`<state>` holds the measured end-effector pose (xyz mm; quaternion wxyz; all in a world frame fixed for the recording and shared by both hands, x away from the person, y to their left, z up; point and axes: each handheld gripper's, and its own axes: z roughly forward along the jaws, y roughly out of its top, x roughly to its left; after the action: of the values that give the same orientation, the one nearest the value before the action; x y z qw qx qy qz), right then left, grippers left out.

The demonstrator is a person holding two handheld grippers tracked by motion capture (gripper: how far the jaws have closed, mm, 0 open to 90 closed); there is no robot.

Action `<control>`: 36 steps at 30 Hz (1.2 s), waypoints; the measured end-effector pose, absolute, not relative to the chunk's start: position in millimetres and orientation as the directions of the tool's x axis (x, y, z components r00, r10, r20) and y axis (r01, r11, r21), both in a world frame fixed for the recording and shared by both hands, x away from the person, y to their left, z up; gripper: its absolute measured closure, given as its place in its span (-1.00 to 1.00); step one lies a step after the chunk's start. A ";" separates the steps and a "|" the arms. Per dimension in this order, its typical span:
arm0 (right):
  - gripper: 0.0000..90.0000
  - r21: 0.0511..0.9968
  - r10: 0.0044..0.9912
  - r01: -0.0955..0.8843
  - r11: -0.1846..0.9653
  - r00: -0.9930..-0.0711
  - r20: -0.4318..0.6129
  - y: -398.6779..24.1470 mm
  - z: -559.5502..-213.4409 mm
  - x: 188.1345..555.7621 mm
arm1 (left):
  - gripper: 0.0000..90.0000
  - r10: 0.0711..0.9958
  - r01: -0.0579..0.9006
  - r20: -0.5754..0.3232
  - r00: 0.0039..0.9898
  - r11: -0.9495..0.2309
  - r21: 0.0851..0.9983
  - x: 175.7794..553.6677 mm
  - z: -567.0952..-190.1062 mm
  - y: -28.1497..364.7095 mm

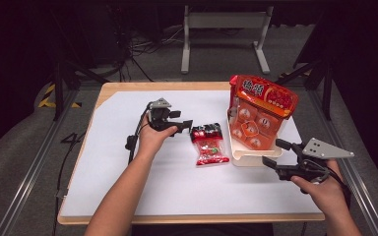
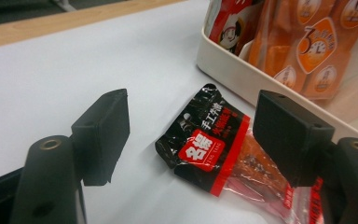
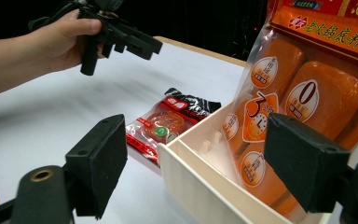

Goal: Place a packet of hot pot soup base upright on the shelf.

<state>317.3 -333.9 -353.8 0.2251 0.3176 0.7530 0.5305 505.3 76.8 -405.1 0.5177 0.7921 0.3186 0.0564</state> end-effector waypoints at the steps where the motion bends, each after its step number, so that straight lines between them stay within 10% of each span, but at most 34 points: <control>1: -0.51 0.941 0.719 0.242 0.238 -0.695 -0.004 -334.2 -354.4 315.8 | -0.37 0.568 0.461 -0.252 0.783 -0.259 0.849 508.3 -410.1 73.6; 36: -0.51 0.921 0.701 0.261 0.288 -0.713 -0.017 -323.8 -370.2 321.0 | -0.30 0.629 0.600 -0.273 0.728 -0.393 0.697 528.2 -445.5 41.1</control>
<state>321.0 -323.8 -370.2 0.2158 0.3112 0.7731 0.5088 528.2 41.1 -445.5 0.4099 0.8343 0.3681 0.0173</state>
